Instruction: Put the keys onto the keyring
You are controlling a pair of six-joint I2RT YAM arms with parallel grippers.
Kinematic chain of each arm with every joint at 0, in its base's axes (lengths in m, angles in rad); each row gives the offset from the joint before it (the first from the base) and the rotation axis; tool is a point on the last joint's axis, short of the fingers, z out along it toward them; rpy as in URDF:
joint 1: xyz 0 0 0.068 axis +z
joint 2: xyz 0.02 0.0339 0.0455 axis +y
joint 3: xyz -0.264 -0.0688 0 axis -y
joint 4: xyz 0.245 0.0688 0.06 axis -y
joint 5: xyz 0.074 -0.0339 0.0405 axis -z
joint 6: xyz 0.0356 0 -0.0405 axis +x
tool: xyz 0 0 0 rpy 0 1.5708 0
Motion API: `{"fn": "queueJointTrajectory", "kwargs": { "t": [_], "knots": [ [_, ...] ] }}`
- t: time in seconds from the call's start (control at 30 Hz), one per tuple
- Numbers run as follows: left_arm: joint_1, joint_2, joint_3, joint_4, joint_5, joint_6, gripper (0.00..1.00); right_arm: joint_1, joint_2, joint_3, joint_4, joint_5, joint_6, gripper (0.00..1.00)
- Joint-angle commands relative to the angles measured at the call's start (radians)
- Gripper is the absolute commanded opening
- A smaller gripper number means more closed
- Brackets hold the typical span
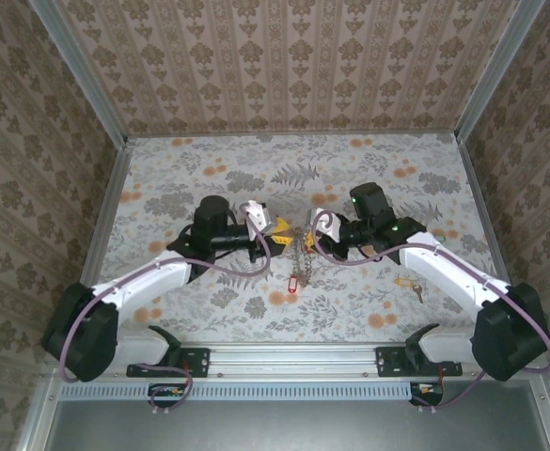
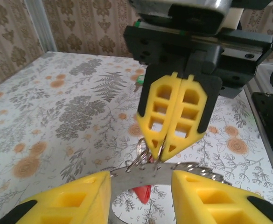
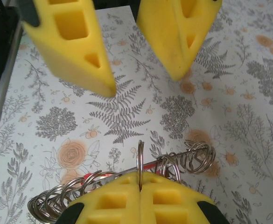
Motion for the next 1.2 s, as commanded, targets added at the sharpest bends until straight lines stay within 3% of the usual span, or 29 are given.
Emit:
{"fn": "queueJointTrajectory", "kwargs": {
  "t": [0.0, 0.07, 0.13, 0.17, 0.23, 0.27, 0.3, 0.4, 0.47, 0.57, 0.63, 0.73, 0.9, 1.17],
  "knots": [
    [-0.004, 0.058, 0.051, -0.003, 0.053, 0.059, 0.36, -0.062, 0.083, 0.083, -0.019, -0.03, 0.108, 0.0],
    [-0.002, 0.086, 0.051, 0.023, 0.044, 0.069, 0.35, -0.113, 0.187, 0.151, -0.102, -0.132, 0.202, 0.0],
    [0.004, 0.103, 0.051, 0.041, 0.011, 0.071, 0.34, -0.136, 0.288, 0.247, -0.27, -0.334, 0.175, 0.0],
    [0.008, 0.108, 0.054, 0.044, 0.002, 0.071, 0.34, -0.134, 0.321, 0.281, -0.297, -0.349, 0.204, 0.0],
    [0.021, 0.119, 0.063, 0.042, -0.006, 0.07, 0.32, -0.139, 0.386, 0.331, -0.321, -0.35, 0.341, 0.0],
    [0.028, 0.125, 0.067, 0.039, -0.002, 0.072, 0.3, -0.14, 0.416, 0.368, -0.398, -0.363, 0.306, 0.0],
    [0.038, 0.133, 0.071, 0.038, 0.009, 0.071, 0.29, -0.137, 0.44, 0.406, -0.461, -0.339, 0.271, 0.0],
    [0.055, 0.154, 0.091, 0.031, 0.035, 0.064, 0.29, -0.141, 0.474, 0.453, -0.454, -0.183, 0.439, 0.0],
    [0.056, 0.155, 0.097, 0.029, 0.04, 0.07, 0.29, -0.122, 0.469, 0.466, -0.515, -0.228, 0.296, 0.0],
    [0.059, 0.146, 0.103, 0.0, 0.04, 0.091, 0.31, -0.071, 0.31, 0.272, -0.279, -0.209, 0.126, 0.0],
    [0.058, 0.138, 0.102, -0.011, 0.058, 0.097, 0.33, -0.07, 0.201, 0.124, -0.035, -0.192, 0.094, 0.0],
    [0.046, 0.128, 0.109, -0.049, 0.097, 0.113, 0.34, -0.066, 0.109, 0.008, 0.145, -0.104, 0.03, 0.0],
    [0.007, 0.099, 0.116, -0.124, 0.092, 0.152, 0.36, -0.06, 0.056, -0.02, 0.172, -0.015, -0.03, 0.0],
    [-0.034, 0.09, 0.102, -0.124, 0.031, 0.152, 0.37, -0.066, 0.039, -0.041, 0.171, -0.079, -0.028, 0.0]
  ]
}}
